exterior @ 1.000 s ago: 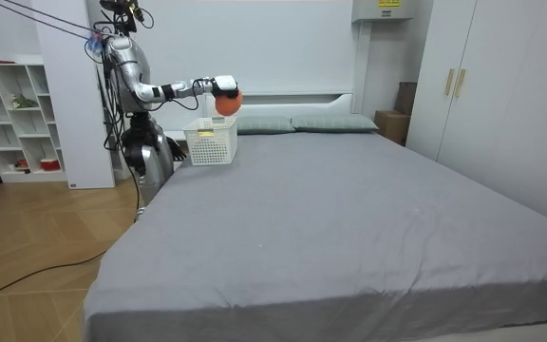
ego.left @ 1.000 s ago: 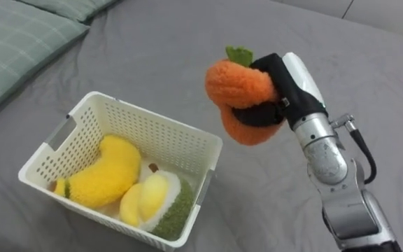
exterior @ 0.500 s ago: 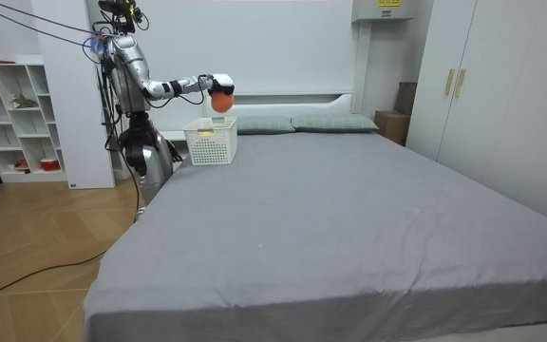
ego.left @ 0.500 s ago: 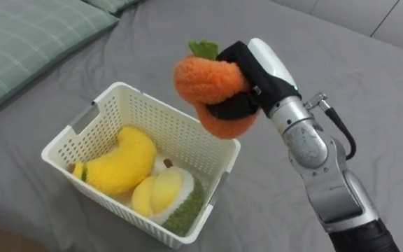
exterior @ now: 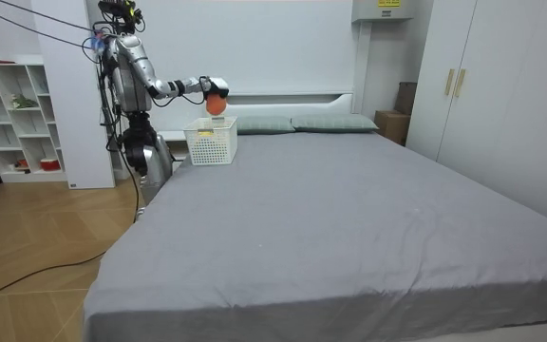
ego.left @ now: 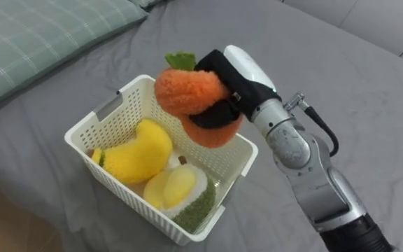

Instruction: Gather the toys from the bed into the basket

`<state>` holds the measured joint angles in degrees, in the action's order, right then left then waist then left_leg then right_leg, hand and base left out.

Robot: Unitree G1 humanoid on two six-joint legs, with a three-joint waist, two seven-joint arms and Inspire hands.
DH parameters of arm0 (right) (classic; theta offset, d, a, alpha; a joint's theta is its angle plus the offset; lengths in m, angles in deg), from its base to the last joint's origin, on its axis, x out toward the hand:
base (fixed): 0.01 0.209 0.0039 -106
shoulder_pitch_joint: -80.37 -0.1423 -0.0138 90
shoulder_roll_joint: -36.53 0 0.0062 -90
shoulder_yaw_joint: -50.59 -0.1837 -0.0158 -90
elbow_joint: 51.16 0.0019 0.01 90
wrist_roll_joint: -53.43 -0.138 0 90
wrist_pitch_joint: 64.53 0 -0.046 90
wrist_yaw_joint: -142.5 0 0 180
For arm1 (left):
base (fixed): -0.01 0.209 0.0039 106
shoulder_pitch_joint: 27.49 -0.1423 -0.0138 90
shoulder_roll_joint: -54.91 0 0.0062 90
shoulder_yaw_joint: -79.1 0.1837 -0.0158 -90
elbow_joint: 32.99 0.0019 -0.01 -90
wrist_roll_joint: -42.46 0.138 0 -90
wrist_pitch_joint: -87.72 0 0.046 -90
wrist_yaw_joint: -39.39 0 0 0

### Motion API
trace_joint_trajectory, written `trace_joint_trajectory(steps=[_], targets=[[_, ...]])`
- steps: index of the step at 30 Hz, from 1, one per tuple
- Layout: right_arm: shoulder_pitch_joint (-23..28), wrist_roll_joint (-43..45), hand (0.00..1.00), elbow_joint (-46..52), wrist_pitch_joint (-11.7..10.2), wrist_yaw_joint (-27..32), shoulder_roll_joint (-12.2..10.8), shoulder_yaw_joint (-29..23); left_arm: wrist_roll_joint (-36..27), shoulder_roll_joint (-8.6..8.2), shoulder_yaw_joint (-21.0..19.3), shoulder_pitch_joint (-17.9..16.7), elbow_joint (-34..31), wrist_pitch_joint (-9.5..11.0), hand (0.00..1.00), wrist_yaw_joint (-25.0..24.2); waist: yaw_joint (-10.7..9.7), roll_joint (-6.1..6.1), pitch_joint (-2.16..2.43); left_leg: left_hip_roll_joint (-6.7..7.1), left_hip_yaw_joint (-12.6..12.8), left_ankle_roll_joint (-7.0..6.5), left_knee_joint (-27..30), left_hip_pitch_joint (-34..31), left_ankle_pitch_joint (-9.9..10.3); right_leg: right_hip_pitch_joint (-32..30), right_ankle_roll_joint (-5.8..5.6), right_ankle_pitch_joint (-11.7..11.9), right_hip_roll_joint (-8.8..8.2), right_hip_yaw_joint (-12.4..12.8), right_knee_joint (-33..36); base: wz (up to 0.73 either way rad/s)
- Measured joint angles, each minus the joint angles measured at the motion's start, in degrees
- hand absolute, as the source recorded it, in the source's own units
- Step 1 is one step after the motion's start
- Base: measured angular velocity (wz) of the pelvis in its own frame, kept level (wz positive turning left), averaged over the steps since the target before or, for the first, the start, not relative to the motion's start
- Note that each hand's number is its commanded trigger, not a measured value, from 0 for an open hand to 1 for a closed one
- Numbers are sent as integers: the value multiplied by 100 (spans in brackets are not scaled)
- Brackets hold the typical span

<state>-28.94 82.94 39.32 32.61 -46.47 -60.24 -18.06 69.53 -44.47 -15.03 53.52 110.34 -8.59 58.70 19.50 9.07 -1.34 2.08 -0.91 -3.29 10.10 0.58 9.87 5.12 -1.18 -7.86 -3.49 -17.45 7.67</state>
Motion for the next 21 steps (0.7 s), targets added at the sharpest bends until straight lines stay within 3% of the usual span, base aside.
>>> trace_joint_trajectory(steps=[1, 2, 3, 7, 10, 14, 16, 21], targets=[[0, -1, 46, -31, -2, -4, -3, 24, 0, 0, 1, 7, -1, 0, 0, 0, 14, -4, -3, 4, -8, 0, 3, -16, 0, 1, 0, 0, -2, 0, 1, 0], [-1, -1, 9, -58, -3, -4, -1, 34, 0, 0, 1, 14, -2, 0, 0, 0, 35, -4, -3, 5, -9, 0, -8, -20, 0, -1, 0, 0, -3, 3, 2, 0], [-11, 1, 0, -168, -7, -2, -1, 50, -1, 1, 2, 40, -5, 0, 0, 1, 92, -2, -2, 6, -3, 1, -32, -20, -1, -5, 0, 0, -4, 9, 1, 0], [-184, 89, 0, -684, -8, -3, -19, 272, 3, 43, 3, 61, -128, 3, 0, 23, 160, 34, 5, 11, -48, 6, -30, -58, -13, -33, 0, -1, -5, -6, -1, 5], [-239, 312, 0, -1062, -19, 5, -52, 281, 57, 68, -4, 78, -215, 8, 0, 28, 243, 123, 35, 31, -100, 2, -23, -84, -46, -62, -3, -4, -21, -73, -9, 10], [-270, 454, 0, -1331, -17, 22, -59, 283, 73, 95, -9, 110, -280, 35, 0, 27, 352, 195, 4, 51, -128, -10, -34, -135, -76, -111, -6, -5, -49, -177, -6, 4], [-275, 455, 0, -1458, -21, 48, -63, 283, 72, 124, -18, 181, -263, 45, 0, 25, 452, 236, -35, 57, -153, -10, -38, -152, -77, -114, -6, -5, -54, -242, -6, 3], [-337, 455, 0, -1483, -63, 89, -68, 282, 72, 190, -24, 184, -232, 51, 0, 18, 476, 326, -50, 74, -250, -12, -35, -207, -79, -117, -6, -5, -62, -402, -7, 10]])
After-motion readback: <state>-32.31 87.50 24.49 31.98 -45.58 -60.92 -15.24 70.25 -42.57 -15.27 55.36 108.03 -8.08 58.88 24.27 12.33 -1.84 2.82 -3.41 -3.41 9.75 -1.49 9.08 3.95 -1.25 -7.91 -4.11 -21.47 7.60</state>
